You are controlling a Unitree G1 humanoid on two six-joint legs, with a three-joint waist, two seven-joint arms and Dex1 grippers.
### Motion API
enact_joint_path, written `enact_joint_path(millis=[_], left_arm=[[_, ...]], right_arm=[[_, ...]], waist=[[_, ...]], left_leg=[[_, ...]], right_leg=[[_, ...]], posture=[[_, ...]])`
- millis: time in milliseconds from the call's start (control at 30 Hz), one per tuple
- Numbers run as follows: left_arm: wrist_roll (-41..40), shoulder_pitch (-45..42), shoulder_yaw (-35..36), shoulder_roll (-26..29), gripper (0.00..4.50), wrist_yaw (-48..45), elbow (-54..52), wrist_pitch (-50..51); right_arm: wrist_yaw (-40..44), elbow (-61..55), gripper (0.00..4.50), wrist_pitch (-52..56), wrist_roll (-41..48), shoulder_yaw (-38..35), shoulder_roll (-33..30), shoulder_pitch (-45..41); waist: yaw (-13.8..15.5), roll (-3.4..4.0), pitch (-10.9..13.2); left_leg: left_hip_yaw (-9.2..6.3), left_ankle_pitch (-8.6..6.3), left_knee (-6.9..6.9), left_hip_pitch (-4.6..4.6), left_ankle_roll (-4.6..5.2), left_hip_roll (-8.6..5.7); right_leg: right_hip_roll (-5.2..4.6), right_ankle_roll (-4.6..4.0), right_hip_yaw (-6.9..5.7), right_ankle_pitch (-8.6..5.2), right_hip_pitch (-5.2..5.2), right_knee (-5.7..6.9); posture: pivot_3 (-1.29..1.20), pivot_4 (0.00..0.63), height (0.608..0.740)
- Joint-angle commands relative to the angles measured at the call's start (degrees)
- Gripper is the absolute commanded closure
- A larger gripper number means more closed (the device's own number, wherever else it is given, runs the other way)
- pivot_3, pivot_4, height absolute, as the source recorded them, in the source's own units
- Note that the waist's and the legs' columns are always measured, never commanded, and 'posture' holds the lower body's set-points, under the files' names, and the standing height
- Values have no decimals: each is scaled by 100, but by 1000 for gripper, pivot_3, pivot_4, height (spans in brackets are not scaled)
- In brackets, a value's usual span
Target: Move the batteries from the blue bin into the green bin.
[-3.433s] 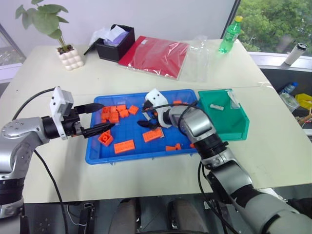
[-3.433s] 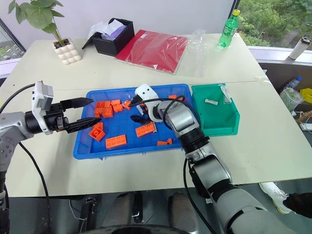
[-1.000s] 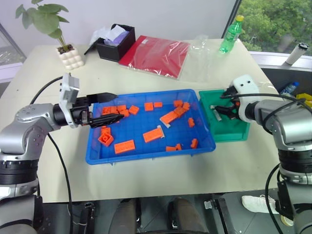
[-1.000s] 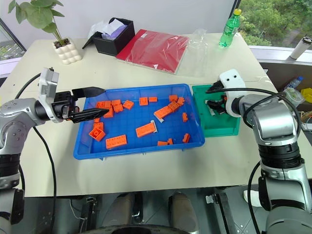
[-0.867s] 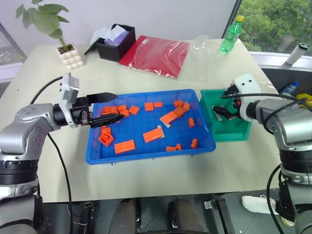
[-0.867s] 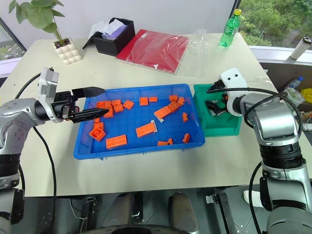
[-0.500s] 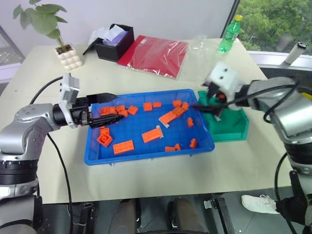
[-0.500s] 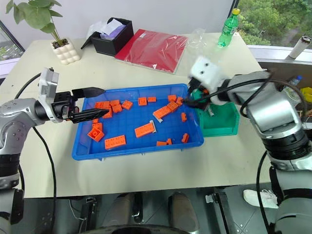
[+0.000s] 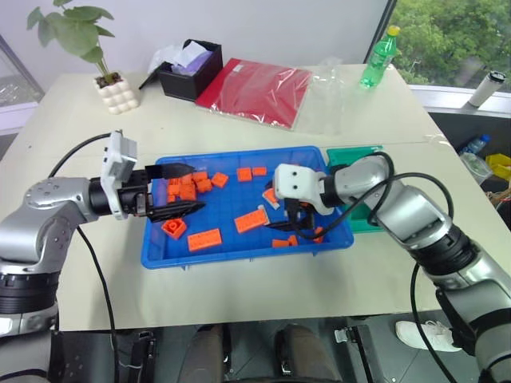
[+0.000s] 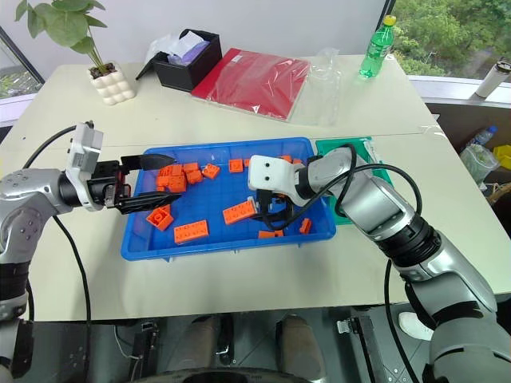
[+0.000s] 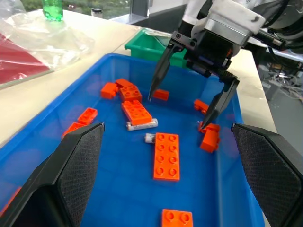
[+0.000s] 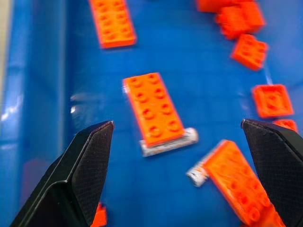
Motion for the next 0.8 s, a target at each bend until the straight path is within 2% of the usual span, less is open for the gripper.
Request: enact_joint_path(millis=[33, 433, 800], left_arm=[[-159, 69, 218, 110, 0, 76, -287, 42], [-286, 280, 284, 83, 0, 284, -552, 115], [-391, 510, 410, 35, 0, 548, -789, 137]], right_arm=[[269, 96, 67, -407, -178, 73, 152, -56], [781, 1943, 67, -1922, -982, 420, 1104, -581], [1032, 2833, 67, -2300, -1258, 370, 1662, -712]], waist=[[-3, 0, 0], [-8, 0, 0], [-10, 0, 0]], left_leg=[[0, 0, 0, 0, 0, 0], [-1, 6, 15, 0, -12, -1], [-2, 14, 31, 0, -26, -1]], right_leg=[[0, 0, 0, 0, 0, 0], [0, 0, -1, 0, 1, 15], [-3, 0, -1, 0, 1, 33]], posture=[[0, 150, 740], [0, 150, 740], [0, 150, 740]])
